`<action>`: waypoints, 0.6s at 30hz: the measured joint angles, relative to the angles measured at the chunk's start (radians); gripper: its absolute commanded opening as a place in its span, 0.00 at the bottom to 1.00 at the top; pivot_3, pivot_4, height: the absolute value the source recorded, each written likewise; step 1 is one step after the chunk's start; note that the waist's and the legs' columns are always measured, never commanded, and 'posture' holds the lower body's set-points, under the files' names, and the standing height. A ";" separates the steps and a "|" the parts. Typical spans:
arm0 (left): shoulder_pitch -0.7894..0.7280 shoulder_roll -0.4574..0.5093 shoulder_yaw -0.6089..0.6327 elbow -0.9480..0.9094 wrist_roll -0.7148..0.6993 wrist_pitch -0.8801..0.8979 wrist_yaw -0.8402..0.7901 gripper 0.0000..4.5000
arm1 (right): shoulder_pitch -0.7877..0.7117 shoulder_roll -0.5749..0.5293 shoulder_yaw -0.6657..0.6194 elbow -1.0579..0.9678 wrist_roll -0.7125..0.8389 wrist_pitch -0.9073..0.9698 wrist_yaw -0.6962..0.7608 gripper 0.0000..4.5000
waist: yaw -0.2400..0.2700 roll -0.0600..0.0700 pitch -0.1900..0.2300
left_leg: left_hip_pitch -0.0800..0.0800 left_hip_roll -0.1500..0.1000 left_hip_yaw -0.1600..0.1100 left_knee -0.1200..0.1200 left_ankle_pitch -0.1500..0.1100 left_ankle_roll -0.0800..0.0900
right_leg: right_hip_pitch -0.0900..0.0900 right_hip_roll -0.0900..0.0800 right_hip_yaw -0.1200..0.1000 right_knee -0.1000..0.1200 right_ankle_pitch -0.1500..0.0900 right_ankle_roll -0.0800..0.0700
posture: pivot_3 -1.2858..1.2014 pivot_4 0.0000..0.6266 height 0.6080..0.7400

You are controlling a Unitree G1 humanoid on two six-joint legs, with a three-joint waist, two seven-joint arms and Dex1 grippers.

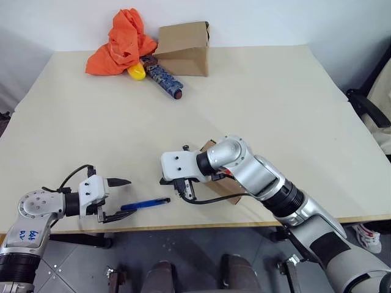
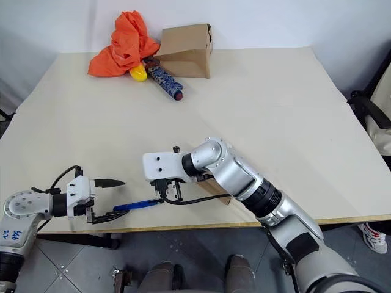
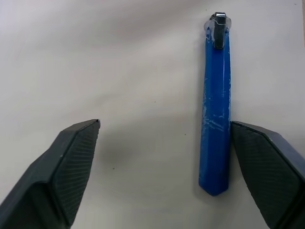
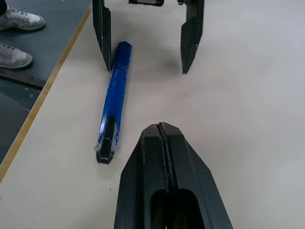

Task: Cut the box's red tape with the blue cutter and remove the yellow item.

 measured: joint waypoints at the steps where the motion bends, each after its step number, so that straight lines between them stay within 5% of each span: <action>1: -0.001 0.000 0.000 -0.001 -0.002 0.005 0.000 0.99 | 0.000 -0.003 0.000 -0.001 0.000 0.001 0.000 0.00 | 0.000 0.000 0.000 | 0.000 0.000 0.000 0.000 0.000 0.000 | 0.000 0.000 0.000 0.000 0.000 0.000 | 0.52 0.24 1.00; 10: 0.033 0.000 -0.010 -0.052 -0.039 0.086 -0.050 0.49 | 0.000 -0.005 -0.006 -0.004 0.002 0.013 -0.006 0.00 | -0.002 0.000 0.000 | 0.000 0.000 0.000 -0.001 -0.001 0.000 | 0.000 0.000 0.000 -0.001 0.000 0.000 | 0.52 0.24 1.00; 18: 0.055 0.057 -0.005 -0.168 -0.163 0.488 -0.049 0.00 | 0.000 -0.023 -0.038 -0.006 0.012 0.019 -0.006 0.00 | -0.009 0.000 0.000 | 0.000 0.001 0.001 -0.003 -0.001 -0.001 | -0.002 0.000 0.000 -0.001 0.000 0.000 | 0.52 0.24 1.00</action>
